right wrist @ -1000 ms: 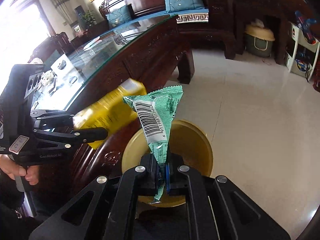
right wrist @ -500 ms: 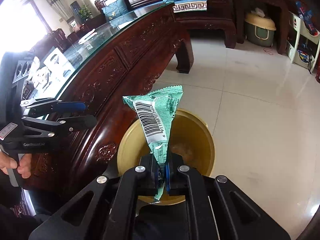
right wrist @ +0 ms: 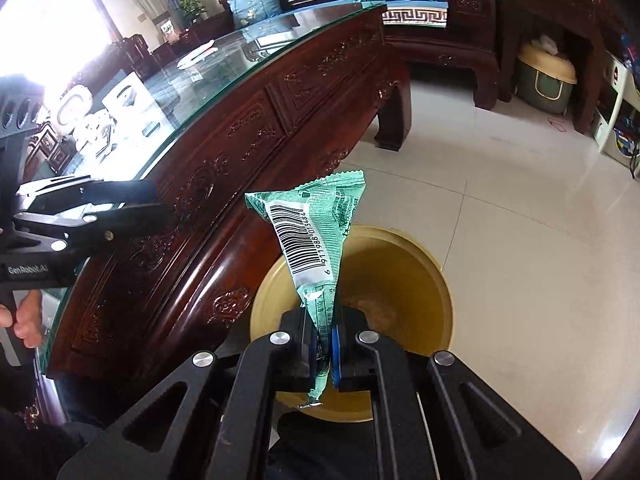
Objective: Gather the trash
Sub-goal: 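Move both tools back toward the table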
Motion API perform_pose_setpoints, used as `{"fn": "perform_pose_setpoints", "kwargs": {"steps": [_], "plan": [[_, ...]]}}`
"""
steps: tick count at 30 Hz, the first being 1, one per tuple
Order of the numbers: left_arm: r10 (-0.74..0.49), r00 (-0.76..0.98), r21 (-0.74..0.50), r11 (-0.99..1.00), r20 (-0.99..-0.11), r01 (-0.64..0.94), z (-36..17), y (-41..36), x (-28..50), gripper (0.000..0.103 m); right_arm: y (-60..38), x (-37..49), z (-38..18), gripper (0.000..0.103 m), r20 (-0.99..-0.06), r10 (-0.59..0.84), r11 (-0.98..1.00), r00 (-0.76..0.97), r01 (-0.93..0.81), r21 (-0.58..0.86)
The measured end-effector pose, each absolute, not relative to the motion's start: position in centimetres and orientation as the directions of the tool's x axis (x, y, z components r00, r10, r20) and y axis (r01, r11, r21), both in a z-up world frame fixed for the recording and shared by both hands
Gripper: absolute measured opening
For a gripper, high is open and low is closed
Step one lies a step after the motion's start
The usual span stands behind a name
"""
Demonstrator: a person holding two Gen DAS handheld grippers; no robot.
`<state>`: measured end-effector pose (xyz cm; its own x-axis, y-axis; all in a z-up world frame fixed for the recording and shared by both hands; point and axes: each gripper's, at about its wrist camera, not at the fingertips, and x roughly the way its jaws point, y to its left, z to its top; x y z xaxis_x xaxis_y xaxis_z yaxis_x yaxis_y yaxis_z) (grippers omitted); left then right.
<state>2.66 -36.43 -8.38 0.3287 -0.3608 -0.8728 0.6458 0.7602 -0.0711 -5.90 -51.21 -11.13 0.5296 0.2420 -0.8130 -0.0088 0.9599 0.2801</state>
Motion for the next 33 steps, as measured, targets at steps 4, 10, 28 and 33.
{"fn": "perform_pose_setpoints", "kwargs": {"steps": [4,10,28,33], "plan": [[-0.362,0.337,-0.069,0.764,-0.869,0.642,-8.1,-36.1,2.8,0.059,-51.0,-5.2,-11.4,0.046,-0.824,0.238,0.962,0.514,-0.012,0.271],[-0.364,0.332,-0.073,0.762,-0.87,0.643,-8.3,-35.9,2.9,0.06,-51.3,-5.1,-11.8,0.075,-0.836,0.183,0.969,0.518,0.047,0.241],[-0.401,0.381,-0.087,0.775,-0.833,0.626,-6.4,-32.7,1.8,0.075,-47.3,-6.3,-8.8,0.091,-0.81,0.152,0.987,0.566,-0.042,0.155],[-0.405,0.442,-0.091,0.811,-0.8,0.578,-4.9,-29.3,1.5,0.094,-43.8,-6.6,-6.3,0.094,-0.774,0.107,0.994,0.624,-0.093,0.063]]}}
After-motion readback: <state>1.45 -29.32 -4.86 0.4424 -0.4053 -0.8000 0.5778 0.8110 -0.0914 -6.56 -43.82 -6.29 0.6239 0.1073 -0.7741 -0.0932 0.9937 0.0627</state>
